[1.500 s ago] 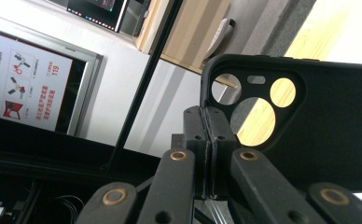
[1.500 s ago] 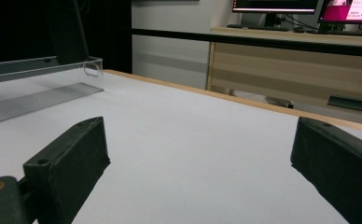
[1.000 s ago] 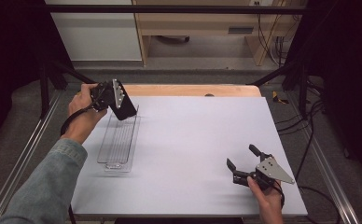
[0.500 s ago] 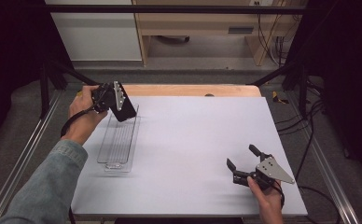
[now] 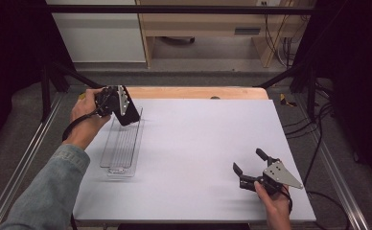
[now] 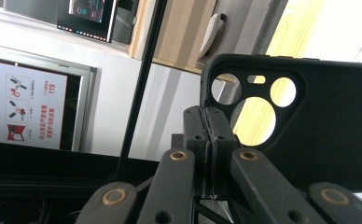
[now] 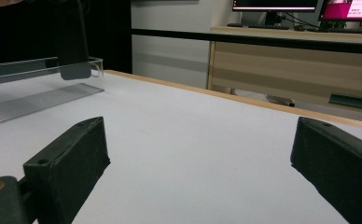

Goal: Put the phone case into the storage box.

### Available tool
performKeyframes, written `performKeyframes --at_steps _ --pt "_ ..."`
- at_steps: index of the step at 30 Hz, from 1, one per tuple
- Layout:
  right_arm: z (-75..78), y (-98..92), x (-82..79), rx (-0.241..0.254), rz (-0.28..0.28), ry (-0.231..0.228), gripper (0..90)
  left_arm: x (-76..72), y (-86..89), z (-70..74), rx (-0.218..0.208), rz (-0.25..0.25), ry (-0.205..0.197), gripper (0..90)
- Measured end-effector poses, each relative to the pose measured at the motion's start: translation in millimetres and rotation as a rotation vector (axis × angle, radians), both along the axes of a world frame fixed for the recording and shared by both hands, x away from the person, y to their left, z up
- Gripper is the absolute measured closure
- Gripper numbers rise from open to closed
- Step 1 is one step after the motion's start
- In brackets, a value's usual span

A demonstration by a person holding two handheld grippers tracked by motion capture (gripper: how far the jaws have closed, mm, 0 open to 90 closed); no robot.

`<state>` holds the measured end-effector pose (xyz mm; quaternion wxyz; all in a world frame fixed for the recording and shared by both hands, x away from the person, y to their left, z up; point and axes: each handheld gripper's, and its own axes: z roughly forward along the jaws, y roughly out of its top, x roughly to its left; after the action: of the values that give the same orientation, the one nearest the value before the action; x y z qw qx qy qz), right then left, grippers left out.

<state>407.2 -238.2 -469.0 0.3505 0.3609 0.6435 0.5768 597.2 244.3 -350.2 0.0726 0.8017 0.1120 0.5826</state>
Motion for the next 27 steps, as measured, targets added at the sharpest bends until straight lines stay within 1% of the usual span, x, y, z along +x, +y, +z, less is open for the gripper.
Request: performKeyframes --at_steps 2,7,19,27 --pt "-0.1 0.0 0.0 0.0 -0.001 0.001 4.5 -0.2 0.4 -0.2 0.0 -0.001 0.0 88.9" --pt "-0.3 -0.1 0.1 0.002 -0.001 0.003 4.5 -0.7 1.2 -2.0 0.019 -0.003 -0.006 88.9" --pt "-0.8 -0.1 0.5 0.003 0.002 0.006 4.5 -0.6 2.4 -2.3 0.019 -0.003 -0.012 88.9" --pt "-1.0 0.1 0.6 0.005 0.001 0.008 4.5 1.3 0.8 -4.5 0.024 -0.002 -0.007 88.9"
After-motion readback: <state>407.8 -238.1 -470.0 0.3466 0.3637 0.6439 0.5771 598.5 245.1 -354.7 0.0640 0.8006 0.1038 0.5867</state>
